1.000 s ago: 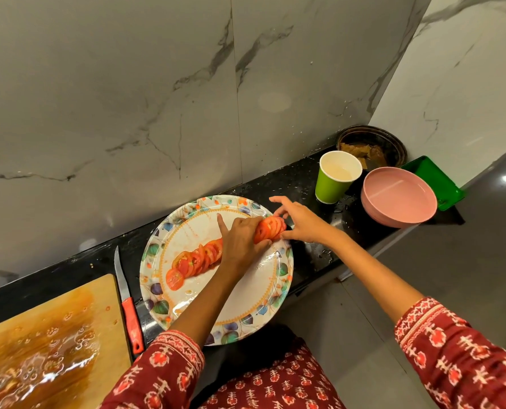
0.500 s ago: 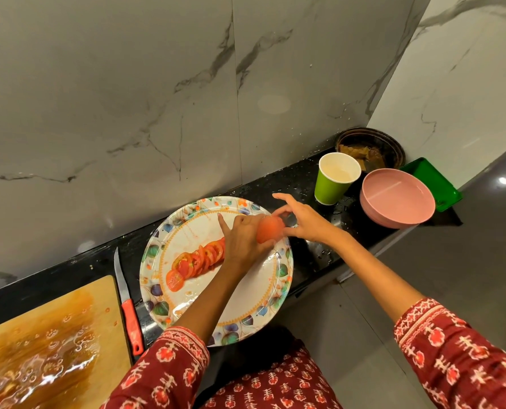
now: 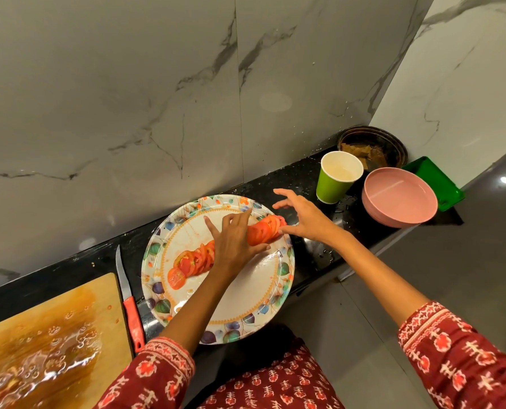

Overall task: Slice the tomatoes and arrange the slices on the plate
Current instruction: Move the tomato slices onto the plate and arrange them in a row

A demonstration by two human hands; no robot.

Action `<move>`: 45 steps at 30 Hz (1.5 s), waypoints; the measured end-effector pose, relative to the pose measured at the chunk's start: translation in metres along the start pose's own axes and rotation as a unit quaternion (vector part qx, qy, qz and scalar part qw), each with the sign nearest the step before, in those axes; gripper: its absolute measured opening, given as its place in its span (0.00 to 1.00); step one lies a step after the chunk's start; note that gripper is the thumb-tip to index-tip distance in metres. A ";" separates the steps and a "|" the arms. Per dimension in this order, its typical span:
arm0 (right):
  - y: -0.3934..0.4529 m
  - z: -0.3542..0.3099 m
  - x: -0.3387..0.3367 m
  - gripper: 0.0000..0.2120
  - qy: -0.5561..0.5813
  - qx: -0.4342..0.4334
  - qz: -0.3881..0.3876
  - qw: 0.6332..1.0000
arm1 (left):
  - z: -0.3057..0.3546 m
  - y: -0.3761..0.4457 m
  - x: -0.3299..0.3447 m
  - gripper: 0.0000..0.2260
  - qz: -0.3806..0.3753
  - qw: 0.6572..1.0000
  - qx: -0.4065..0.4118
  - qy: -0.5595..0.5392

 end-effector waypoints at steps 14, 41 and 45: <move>0.010 -0.019 0.035 0.37 -0.120 -0.028 -0.066 0.990 | -0.017 -0.006 0.000 0.25 0.001 1.000 -0.006 -0.026; 0.022 -0.038 0.070 0.42 -0.099 -0.040 -0.119 0.987 | -0.053 -0.021 0.001 0.33 -0.009 0.999 -0.039 -0.021; 0.019 -0.038 0.065 0.42 -0.099 -0.039 -0.120 0.987 | -0.047 -0.020 0.001 0.31 -0.007 0.998 -0.038 -0.039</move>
Point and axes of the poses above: each hand's wrist, its own y-axis towards the middle knuckle, its own x-axis out of the palm, z = x × y, the point moved 10 cm from there along y, towards the middle knuckle, and after that the axes turned 11 degrees about y, right-handed, at the moved point
